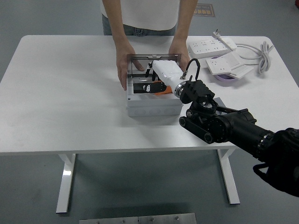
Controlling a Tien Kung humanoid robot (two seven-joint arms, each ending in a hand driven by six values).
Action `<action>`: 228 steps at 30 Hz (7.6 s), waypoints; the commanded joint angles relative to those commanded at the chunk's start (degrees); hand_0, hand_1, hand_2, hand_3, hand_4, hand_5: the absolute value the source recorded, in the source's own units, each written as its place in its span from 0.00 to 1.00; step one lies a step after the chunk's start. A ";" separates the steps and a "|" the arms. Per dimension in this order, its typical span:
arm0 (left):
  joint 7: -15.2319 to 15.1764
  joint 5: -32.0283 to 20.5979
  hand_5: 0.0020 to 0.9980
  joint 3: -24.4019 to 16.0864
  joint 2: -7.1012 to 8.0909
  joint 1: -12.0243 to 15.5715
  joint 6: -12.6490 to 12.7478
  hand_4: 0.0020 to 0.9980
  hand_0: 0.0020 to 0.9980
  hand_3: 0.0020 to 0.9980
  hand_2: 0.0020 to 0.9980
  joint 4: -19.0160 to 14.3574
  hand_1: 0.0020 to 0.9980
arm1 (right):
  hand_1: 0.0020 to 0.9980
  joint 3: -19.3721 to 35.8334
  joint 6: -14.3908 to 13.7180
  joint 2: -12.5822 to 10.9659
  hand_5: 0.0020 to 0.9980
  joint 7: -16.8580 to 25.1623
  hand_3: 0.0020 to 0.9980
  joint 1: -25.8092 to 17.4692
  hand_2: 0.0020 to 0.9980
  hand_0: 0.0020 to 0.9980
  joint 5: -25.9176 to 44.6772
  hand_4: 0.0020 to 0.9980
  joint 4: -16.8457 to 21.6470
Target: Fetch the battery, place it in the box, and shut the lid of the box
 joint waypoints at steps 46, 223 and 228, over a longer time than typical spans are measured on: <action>2.19 -1.58 0.00 0.33 0.59 1.16 1.03 0.23 0.51 0.52 0.58 -1.14 0.72 | 0.22 -1.73 2.42 -0.14 0.34 -10.25 0.30 2.12 0.27 0.10 5.89 0.39 4.26; 2.25 -0.17 0.00 -0.06 0.08 0.73 0.23 0.11 0.50 0.53 0.58 -1.21 0.71 | 0.48 -2.53 -0.38 -1.13 1.00 -14.51 0.42 6.87 0.48 0.60 9.29 1.00 3.47; 2.22 -0.61 0.00 0.12 0.13 0.84 0.47 0.11 0.50 0.53 0.58 -1.20 0.72 | 0.47 -2.43 -0.10 -1.27 1.00 -15.82 0.42 6.47 0.48 0.58 8.47 1.00 4.84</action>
